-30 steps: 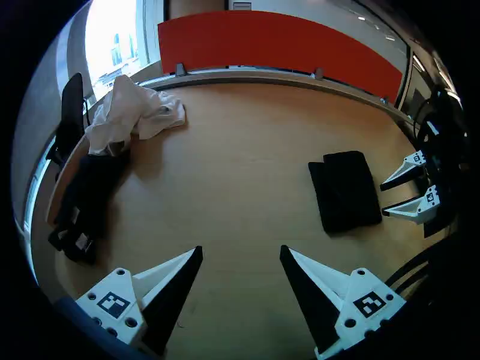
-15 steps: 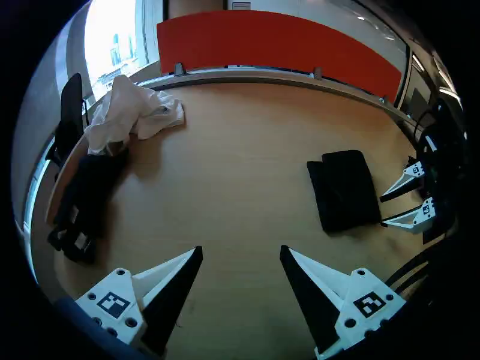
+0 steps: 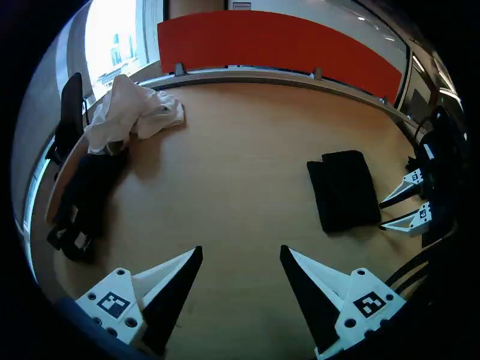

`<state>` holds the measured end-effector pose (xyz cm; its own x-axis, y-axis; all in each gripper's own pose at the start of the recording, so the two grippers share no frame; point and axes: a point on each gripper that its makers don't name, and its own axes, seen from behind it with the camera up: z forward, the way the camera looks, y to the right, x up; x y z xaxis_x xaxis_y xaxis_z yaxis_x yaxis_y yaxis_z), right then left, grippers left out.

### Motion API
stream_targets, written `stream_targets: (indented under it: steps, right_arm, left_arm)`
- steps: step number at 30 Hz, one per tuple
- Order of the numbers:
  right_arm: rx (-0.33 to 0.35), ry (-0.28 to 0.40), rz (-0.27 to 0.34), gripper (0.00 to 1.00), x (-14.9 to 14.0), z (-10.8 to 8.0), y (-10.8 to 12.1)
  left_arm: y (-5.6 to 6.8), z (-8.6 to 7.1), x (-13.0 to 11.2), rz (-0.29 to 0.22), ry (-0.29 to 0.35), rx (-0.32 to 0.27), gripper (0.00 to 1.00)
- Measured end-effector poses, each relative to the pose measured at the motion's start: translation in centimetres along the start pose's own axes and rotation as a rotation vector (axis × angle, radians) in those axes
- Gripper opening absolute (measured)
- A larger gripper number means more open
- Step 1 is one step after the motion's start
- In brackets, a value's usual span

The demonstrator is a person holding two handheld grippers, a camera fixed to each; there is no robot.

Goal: Fold towel

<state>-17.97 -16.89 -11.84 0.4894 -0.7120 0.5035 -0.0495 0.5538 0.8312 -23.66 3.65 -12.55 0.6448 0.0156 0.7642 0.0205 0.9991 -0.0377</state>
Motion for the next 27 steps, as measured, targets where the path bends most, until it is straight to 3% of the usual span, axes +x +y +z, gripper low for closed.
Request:
stream_targets:
  steps: [11, 21, 27]
  right_arm:
    - [-0.009, -0.001, 0.035, 0.4, -0.04, 0.32, -0.04]
    - [-0.012, 0.003, 0.065, 0.08, -0.18, 0.05, -0.08]
    - [-0.016, 0.016, 0.074, 0.05, 0.02, -0.23, 0.01]
  left_arm:
    - [0.04, -0.07, -0.08, 0.0, 0.002, 0.0, 0.96]
    - [0.04, -0.1, -0.17, 0.001, 0.001, 0.0, 0.96]
    - [0.02, -0.18, -0.26, 0.002, 0.001, 0.0, 0.96]
